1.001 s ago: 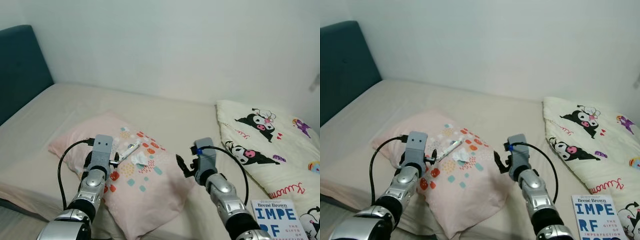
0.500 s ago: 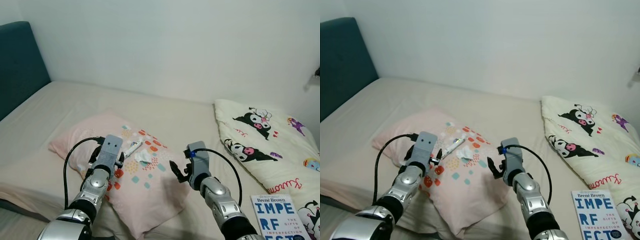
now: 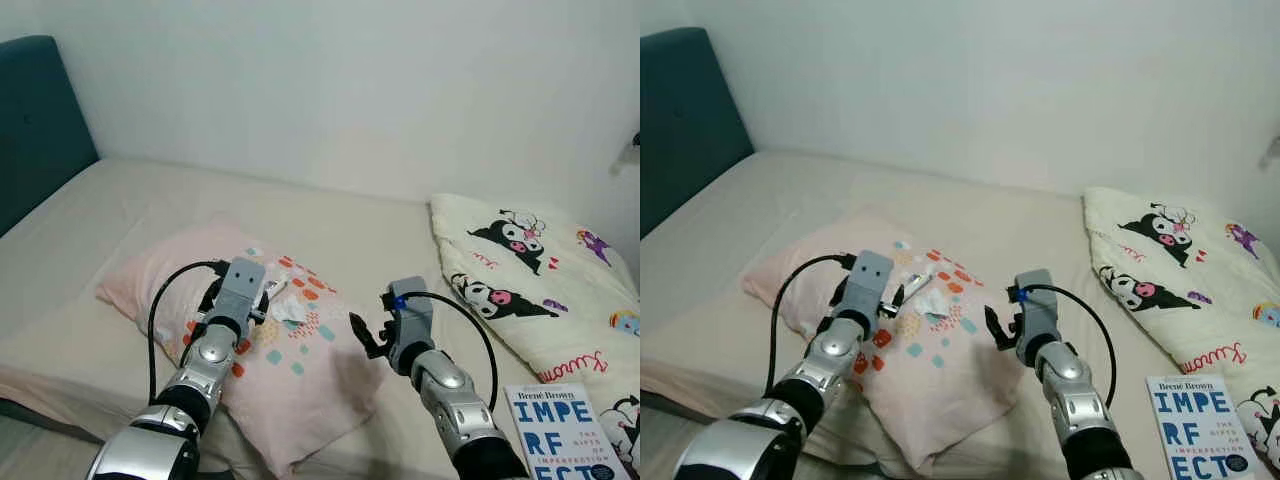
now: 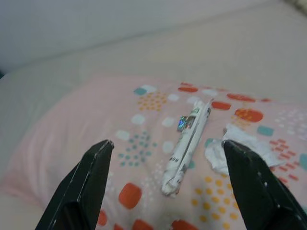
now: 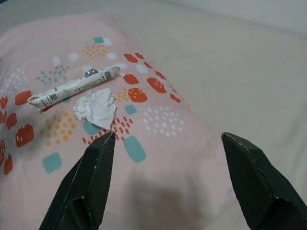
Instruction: Clean up the room
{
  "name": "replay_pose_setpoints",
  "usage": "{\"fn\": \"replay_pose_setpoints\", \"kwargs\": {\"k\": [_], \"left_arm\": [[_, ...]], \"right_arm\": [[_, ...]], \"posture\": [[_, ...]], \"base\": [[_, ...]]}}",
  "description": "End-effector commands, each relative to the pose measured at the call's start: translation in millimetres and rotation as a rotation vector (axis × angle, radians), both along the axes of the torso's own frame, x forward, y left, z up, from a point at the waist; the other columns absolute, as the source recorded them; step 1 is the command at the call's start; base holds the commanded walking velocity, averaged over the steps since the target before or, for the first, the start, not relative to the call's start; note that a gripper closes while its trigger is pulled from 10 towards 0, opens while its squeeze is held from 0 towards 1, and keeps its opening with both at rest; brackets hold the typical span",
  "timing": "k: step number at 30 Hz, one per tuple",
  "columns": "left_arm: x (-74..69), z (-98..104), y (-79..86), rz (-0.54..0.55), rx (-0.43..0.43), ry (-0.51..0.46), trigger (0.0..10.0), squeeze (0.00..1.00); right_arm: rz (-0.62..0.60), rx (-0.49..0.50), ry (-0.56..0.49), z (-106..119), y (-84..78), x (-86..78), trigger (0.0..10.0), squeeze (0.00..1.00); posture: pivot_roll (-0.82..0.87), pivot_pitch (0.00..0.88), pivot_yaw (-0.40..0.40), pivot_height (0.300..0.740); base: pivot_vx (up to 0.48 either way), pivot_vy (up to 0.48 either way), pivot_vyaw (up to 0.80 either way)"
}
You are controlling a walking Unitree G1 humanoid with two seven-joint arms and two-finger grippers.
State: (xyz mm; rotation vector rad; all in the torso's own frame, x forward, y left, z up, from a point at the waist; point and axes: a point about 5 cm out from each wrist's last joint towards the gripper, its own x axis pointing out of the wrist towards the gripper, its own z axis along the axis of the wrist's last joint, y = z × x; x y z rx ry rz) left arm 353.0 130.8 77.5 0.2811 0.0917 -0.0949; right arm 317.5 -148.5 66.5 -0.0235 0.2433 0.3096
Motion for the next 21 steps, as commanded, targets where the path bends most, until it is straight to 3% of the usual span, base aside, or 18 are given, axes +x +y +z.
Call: {"fn": "replay_pose_setpoints", "kwargs": {"k": [1,5,8,18,21], "left_arm": [[1.6,2,-7.0,-0.013,-0.033,0.004,10.0,0.00],[4.8,7,-12.0,-0.026,-0.065,0.003,10.0,0.00],[6.4,10,-13.2,-0.044,-0.040,-0.009,10.0,0.00],[22.4,36,2.3,-0.015,-0.003,-0.072,10.0,0.00],[33.0,60,2.2,-0.042,0.045,-0.140,10.0,0.00]], "right_arm": [[-0.003,0.012,0.010,-1,-0.9,-2.2,10.0,0.00],[-0.002,0.021,-0.005,3,-0.5,-4.0,10.0,0.00],[-0.001,0.026,-0.012,5,0.2,-5.2,10.0,0.00],[0.024,0.048,-0.068,16,9.9,-11.5,10.0,0.00],[0.029,0.078,-0.083,21,18.3,-18.7,10.0,0.00]], "posture": [[-0.09,0.019,-0.031,0.655],[-0.09,0.023,-0.027,0.635],[-0.09,0.027,-0.025,0.625],[-0.10,0.070,-0.020,0.600],[-0.10,0.121,-0.005,0.600]], "base": [[0.000,0.000,0.00],[0.000,0.000,0.00],[0.000,0.000,0.00],[0.000,0.000,0.00],[0.000,0.000,0.00]]}}
